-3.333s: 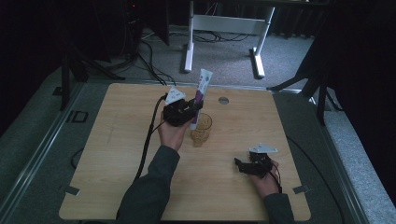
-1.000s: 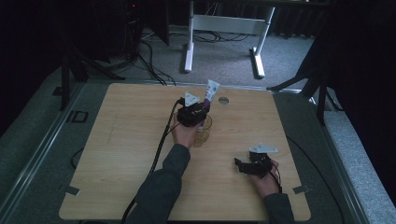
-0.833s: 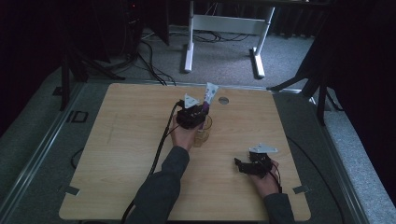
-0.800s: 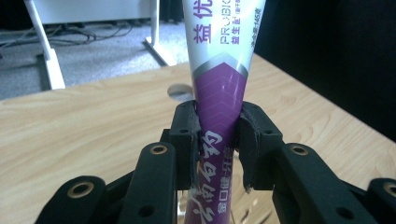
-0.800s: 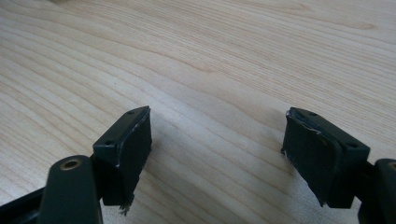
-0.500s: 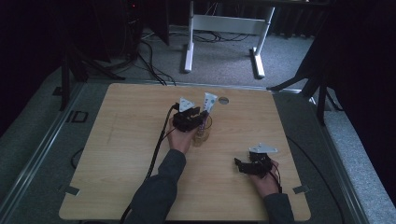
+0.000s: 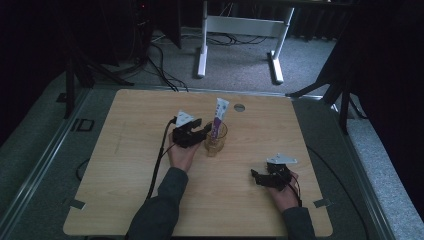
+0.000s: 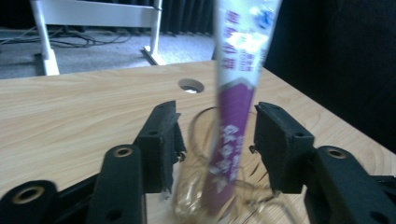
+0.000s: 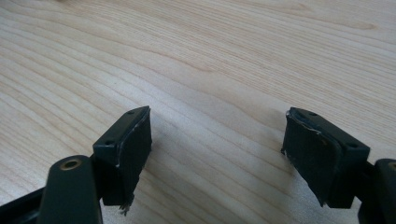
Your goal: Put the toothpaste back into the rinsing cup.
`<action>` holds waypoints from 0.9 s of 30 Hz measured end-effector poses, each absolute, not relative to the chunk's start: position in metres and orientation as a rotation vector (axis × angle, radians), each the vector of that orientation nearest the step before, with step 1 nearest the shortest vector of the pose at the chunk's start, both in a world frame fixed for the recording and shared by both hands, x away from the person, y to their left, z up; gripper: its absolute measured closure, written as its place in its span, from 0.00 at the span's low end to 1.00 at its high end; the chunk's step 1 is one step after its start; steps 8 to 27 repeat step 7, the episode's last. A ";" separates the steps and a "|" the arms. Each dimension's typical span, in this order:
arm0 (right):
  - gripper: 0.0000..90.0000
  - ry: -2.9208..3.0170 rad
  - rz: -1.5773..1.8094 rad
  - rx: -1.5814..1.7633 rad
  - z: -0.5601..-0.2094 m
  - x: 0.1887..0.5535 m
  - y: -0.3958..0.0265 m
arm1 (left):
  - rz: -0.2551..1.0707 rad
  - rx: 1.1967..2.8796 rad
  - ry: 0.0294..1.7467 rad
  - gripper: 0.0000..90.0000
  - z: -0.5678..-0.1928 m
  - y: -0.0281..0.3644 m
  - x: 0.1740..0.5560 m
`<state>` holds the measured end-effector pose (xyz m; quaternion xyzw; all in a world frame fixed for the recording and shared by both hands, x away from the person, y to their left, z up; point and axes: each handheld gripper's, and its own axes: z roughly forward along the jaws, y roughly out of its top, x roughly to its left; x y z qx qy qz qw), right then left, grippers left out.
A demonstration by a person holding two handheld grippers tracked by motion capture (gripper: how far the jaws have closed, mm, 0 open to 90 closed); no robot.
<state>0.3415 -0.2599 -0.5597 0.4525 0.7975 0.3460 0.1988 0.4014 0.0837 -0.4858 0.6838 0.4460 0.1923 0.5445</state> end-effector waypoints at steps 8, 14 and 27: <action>0.26 2.231 0.967 1.267 -0.560 0.341 -0.260 | 0.520 1.722 1.343 0.43 -0.519 0.151 0.388; 0.26 2.231 0.967 1.267 -0.560 0.341 -0.260 | 0.520 1.722 1.343 0.43 -0.519 0.151 0.388; 0.26 2.231 0.967 1.267 -0.560 0.341 -0.260 | 0.520 1.722 1.343 0.43 -0.519 0.151 0.388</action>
